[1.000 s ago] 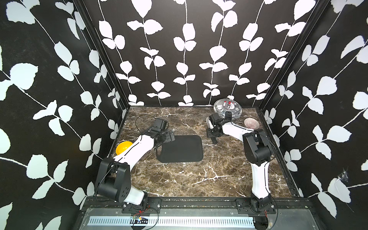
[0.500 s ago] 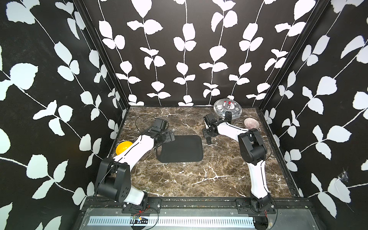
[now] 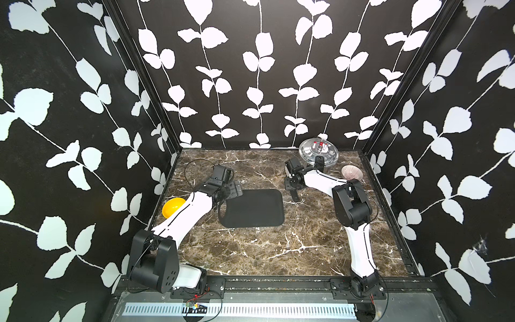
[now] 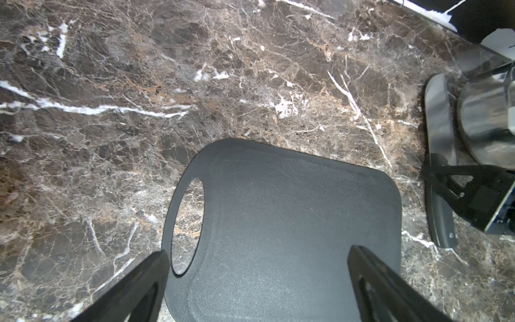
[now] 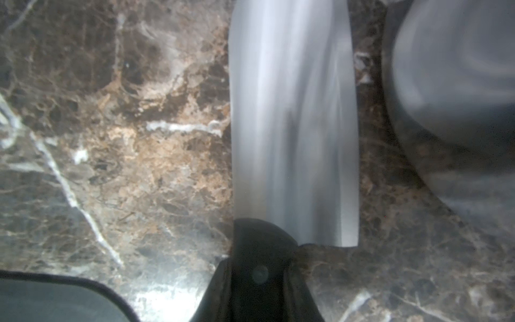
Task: Align the knife with the edge of the cutting board
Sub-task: Pick up the knife at the center of the board, then place the knife at the edge of the cutting board.
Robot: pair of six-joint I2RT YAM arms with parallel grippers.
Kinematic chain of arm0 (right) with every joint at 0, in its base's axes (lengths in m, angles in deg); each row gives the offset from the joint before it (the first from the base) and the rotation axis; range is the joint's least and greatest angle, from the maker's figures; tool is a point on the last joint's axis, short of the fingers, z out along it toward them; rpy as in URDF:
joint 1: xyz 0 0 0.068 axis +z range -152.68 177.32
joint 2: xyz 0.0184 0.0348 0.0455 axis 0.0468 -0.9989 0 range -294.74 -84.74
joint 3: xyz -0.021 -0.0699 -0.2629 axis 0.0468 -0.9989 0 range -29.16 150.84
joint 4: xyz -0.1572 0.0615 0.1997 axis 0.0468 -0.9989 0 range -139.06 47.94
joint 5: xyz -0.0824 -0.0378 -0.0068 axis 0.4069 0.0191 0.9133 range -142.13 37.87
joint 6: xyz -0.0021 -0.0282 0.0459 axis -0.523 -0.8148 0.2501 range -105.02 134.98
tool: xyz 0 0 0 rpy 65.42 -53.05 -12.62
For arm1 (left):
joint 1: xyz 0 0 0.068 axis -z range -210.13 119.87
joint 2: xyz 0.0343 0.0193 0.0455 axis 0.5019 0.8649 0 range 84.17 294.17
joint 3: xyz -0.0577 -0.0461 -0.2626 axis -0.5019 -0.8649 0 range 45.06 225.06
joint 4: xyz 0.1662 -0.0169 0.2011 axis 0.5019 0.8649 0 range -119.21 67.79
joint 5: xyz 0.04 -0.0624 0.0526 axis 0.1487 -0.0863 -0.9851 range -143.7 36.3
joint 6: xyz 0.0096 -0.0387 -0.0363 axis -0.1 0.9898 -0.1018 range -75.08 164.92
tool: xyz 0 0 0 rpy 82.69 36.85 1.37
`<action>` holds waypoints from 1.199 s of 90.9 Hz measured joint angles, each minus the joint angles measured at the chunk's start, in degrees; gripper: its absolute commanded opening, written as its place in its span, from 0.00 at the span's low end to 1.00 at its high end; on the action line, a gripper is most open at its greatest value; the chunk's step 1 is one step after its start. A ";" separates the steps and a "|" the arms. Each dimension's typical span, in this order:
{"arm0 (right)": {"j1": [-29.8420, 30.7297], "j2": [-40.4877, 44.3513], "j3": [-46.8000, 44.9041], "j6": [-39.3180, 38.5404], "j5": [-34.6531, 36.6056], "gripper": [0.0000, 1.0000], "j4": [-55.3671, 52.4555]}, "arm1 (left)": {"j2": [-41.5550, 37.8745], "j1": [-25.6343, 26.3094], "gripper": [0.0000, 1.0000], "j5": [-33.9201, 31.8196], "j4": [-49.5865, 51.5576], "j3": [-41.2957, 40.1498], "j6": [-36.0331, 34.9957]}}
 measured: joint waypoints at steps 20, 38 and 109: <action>0.83 0.13 -0.15 -0.04 1.75 0.08 0.04 | 0.00 0.00 0.98 -0.33 0.00 -0.46 0.11; 2.21 1.22 -0.74 0.11 3.17 0.07 -1.09 | 0.00 0.00 0.99 -0.31 -0.02 -0.52 0.11; 18.47 18.05 -13.42 18.45 10.05 0.07 -6.34 | -3.10 0.00 0.98 1.49 0.00 -2.36 -0.44</action>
